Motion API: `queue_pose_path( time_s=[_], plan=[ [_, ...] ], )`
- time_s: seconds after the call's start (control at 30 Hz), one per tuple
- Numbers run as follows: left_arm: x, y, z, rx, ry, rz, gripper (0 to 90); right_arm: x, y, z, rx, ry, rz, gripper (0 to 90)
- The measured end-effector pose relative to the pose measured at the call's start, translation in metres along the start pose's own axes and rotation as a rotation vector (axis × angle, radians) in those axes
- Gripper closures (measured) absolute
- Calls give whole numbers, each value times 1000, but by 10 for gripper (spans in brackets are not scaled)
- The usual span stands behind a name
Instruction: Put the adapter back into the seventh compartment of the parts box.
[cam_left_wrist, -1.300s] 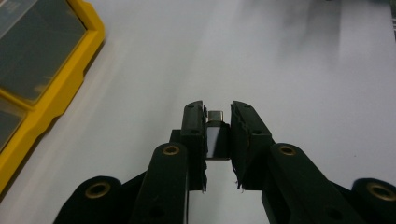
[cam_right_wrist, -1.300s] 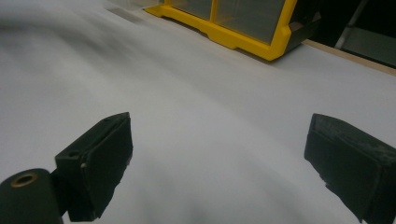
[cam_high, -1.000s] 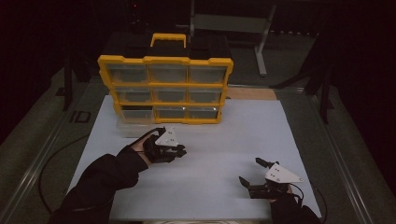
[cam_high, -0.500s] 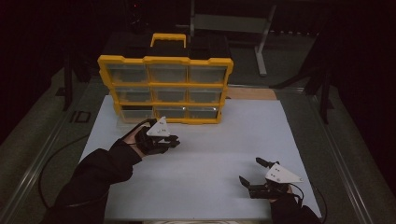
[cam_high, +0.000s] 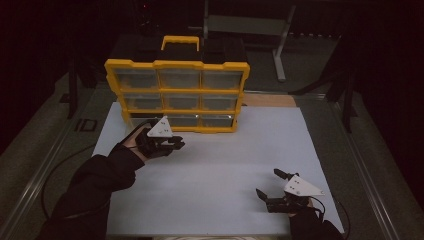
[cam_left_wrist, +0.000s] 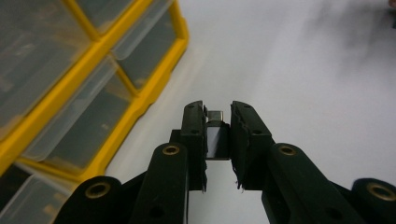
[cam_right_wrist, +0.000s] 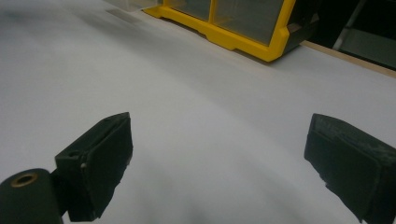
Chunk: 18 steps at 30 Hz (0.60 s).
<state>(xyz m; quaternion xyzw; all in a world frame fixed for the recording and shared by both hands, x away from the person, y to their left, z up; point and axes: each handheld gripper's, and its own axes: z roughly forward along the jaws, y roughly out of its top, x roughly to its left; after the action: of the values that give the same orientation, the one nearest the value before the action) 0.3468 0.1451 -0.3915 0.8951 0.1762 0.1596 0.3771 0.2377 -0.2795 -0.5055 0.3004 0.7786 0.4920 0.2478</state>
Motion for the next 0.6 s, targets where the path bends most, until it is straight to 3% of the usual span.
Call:
queue_pose_path(
  time_s=[0.6],
  plan=[
    [29, -9, -23, -20, 85, -74, 766, 0, 0, 1, -2, 2, 4, 82]
  ],
)
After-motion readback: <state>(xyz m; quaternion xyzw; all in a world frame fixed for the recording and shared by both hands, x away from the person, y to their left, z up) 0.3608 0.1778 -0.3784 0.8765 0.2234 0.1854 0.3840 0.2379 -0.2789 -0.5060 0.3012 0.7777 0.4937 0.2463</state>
